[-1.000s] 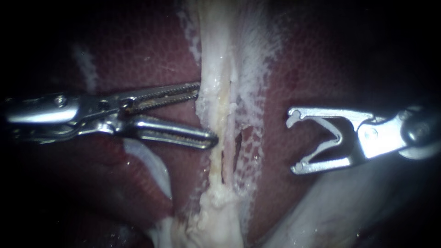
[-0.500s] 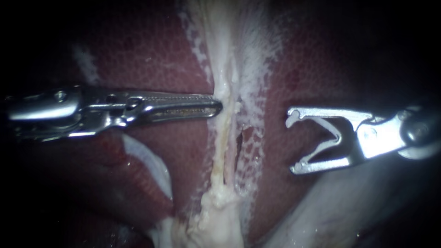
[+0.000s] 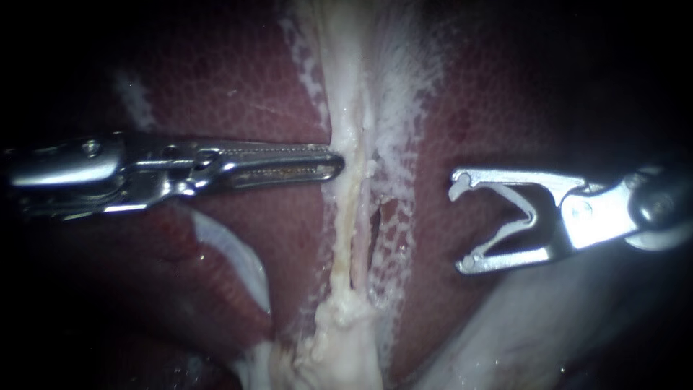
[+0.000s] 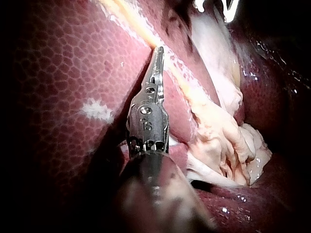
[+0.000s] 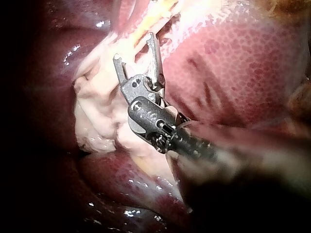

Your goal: Grabbing gallbladder

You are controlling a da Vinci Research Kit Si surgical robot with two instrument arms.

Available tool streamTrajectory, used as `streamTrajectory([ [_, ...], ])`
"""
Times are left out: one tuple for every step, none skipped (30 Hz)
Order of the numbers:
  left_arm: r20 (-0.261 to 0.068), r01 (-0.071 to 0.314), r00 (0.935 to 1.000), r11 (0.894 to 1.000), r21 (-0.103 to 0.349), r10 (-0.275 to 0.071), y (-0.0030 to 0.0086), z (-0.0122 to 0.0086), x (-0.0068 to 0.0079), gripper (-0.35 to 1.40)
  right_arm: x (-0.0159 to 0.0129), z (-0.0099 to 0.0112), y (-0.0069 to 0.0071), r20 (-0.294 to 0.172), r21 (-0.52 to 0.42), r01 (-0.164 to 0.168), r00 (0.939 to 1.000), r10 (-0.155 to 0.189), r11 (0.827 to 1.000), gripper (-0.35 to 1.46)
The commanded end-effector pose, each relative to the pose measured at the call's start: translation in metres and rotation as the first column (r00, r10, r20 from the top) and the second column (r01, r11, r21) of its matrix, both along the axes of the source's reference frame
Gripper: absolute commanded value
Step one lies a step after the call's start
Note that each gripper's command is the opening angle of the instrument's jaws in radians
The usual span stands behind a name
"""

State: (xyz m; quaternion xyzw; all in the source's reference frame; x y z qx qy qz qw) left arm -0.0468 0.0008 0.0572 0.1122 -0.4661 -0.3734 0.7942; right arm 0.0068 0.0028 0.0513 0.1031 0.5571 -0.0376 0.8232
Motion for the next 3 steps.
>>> streamTrajectory([
  [0.0, 0.001, 1.0, 1.0, 0.0, -0.001, 0.0, 0.0, 0.0, -0.35, 0.0, 0.0, 0.0, 0.0, 0.0, 0.0, 1.0, 0.0, 1.0, 0.6],
  [-0.001, 0.001, 1.0, 1.0, 0.0, -0.001, 0.0, 0.0, 0.0, -0.35, 0.0, 0.0, 0.0, 0.0, 0.0, 0.0, 1.0, 0.0, 1.0, 0.6],
  [-0.001, 0.002, 1.0, 1.0, 0.0, -0.002, 0.0, 0.0, 0.0, -0.35, 0.0, 0.0, 0.0, 0.0, 0.0, 0.0, 1.0, 0.0, 1.0, 0.6],
])
